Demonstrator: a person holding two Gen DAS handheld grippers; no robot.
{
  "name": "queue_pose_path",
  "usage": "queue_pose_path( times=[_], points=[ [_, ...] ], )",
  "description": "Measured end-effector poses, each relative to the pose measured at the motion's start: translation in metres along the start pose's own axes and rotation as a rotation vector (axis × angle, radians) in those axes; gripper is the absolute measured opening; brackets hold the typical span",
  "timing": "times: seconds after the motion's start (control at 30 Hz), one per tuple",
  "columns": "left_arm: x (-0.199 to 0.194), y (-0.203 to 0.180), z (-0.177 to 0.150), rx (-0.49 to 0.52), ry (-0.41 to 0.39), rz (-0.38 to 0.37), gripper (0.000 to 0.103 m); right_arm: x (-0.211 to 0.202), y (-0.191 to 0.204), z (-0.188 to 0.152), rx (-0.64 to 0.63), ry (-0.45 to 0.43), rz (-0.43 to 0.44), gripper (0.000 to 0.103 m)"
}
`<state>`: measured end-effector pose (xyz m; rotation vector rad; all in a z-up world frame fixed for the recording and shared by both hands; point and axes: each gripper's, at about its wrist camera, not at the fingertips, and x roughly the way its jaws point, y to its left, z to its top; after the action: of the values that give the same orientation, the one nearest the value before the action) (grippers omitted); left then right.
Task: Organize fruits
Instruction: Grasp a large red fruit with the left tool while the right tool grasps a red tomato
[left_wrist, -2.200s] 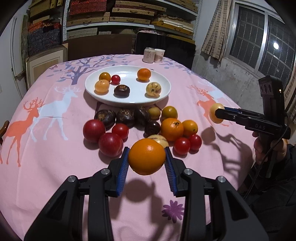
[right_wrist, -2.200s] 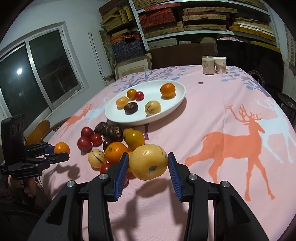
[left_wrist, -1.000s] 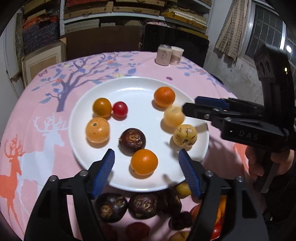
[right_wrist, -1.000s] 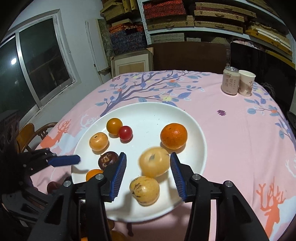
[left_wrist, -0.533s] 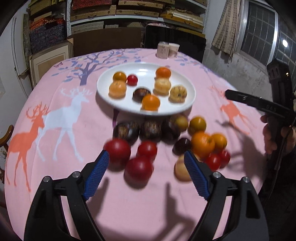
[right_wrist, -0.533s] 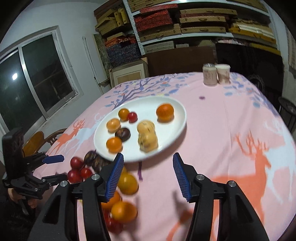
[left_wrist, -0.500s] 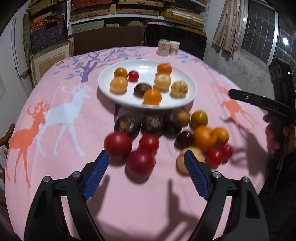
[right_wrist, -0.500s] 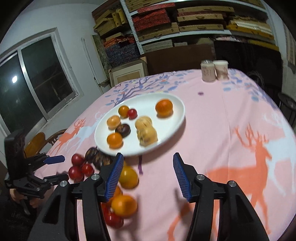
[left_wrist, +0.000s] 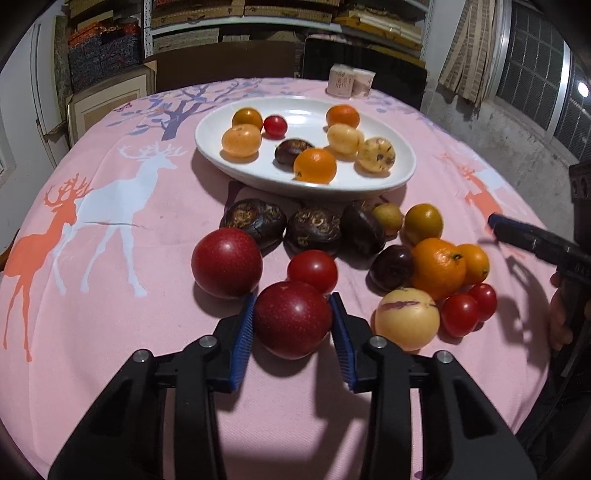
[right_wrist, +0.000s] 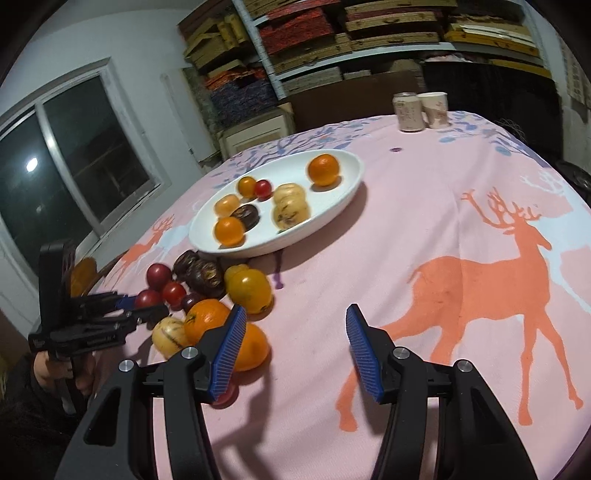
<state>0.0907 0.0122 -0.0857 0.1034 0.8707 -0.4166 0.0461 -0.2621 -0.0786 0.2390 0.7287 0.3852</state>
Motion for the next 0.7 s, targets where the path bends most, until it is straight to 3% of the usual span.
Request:
queue_pose_path(
  times=[0.23, 0.33, 0.5, 0.7],
  points=[
    [-0.013, -0.004, -0.003, 0.009, -0.075, -0.01, 0.038, 0.003, 0.036, -0.011, -0.188, 0.059, 0.048, 0.057],
    [-0.014, -0.001, -0.003, -0.006, -0.078, -0.021, 0.038, 0.001, 0.04, -0.017, -0.195, 0.077, 0.077, 0.056],
    [-0.013, -0.001, -0.003, -0.009, -0.07, -0.026, 0.038, 0.007, 0.045, -0.03, -0.183, 0.162, 0.094, 0.046],
    [-0.012, -0.003, -0.004, -0.001, -0.063, -0.028, 0.038, 0.015, 0.058, -0.033, -0.216, 0.172, 0.036, 0.039]
  ],
)
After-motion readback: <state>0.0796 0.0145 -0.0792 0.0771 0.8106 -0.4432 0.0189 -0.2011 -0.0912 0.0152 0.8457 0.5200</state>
